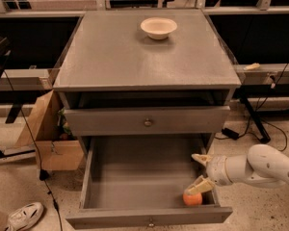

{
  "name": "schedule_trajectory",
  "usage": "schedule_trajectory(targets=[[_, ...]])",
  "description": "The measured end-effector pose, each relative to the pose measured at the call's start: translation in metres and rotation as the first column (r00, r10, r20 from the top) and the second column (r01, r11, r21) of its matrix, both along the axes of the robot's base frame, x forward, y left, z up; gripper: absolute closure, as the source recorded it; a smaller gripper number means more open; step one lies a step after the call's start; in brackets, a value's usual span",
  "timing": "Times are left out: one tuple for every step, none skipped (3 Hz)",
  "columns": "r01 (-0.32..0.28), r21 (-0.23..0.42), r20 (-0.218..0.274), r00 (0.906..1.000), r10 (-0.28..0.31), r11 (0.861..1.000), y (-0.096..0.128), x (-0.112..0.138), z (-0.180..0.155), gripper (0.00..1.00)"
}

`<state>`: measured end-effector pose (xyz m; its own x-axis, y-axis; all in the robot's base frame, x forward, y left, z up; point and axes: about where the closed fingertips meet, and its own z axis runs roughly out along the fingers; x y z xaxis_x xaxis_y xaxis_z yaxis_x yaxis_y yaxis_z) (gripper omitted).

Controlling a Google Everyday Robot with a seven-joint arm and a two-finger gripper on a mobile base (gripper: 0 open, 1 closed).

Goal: Pick orange from middle drawer and place on counter

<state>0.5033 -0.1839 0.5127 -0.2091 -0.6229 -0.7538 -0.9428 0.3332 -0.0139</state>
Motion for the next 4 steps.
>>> schedule_trajectory(targets=[[0.028, -0.013, -0.027, 0.9993, -0.028, 1.0, -0.005, 0.004, -0.028, 0.39], [0.031, -0.05, -0.054, 0.998, -0.034, 0.998, -0.003, 0.005, -0.053, 0.36], [0.023, -0.091, -0.086, 0.9958, -0.031, 0.996, -0.002, 0.005, -0.076, 0.12], [0.021, -0.128, -0.113, 0.9929, -0.035, 0.992, -0.006, 0.003, -0.09, 0.03]])
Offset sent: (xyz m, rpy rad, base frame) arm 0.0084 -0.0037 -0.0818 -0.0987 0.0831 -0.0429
